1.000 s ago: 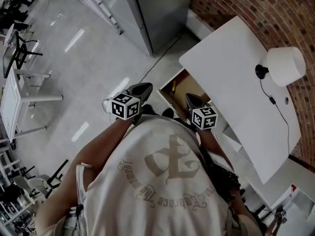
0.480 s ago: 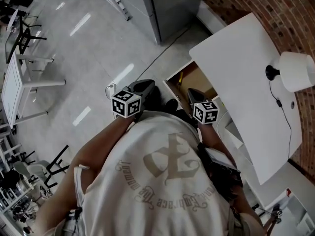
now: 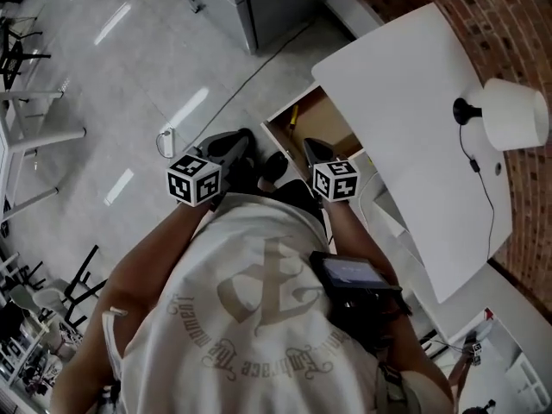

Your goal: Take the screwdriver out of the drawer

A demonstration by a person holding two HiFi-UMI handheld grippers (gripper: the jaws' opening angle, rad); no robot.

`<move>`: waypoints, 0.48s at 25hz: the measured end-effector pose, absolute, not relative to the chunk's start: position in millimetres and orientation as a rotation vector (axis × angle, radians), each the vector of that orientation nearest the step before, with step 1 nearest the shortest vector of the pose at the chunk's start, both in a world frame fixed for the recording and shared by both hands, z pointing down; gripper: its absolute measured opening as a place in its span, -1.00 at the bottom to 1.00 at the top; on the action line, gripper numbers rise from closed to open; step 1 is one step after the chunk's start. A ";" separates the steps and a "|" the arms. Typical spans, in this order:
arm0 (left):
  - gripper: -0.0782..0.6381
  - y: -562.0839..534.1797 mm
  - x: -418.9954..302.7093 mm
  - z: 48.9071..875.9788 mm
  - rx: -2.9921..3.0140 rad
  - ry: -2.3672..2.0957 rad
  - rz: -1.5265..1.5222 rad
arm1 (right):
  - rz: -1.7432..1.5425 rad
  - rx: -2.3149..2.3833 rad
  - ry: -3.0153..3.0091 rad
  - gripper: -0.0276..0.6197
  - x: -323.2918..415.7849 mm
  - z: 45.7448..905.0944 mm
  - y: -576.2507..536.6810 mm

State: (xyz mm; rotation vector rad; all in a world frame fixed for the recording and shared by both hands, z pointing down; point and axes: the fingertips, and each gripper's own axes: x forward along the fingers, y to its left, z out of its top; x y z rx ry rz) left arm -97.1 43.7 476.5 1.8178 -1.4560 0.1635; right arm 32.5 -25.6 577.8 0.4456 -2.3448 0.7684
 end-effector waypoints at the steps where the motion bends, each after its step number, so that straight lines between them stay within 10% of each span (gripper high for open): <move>1: -0.74 41.7 -98.9 477.4 1.816 -1.462 0.161 | 0.770 0.439 -2.349 -0.90 26.6 580.4 -27.3; 12: -0.74 54.0 -72.6 506.5 1.763 -1.406 0.156 | 0.809 0.443 -2.290 -0.90 38.3 611.8 -30.7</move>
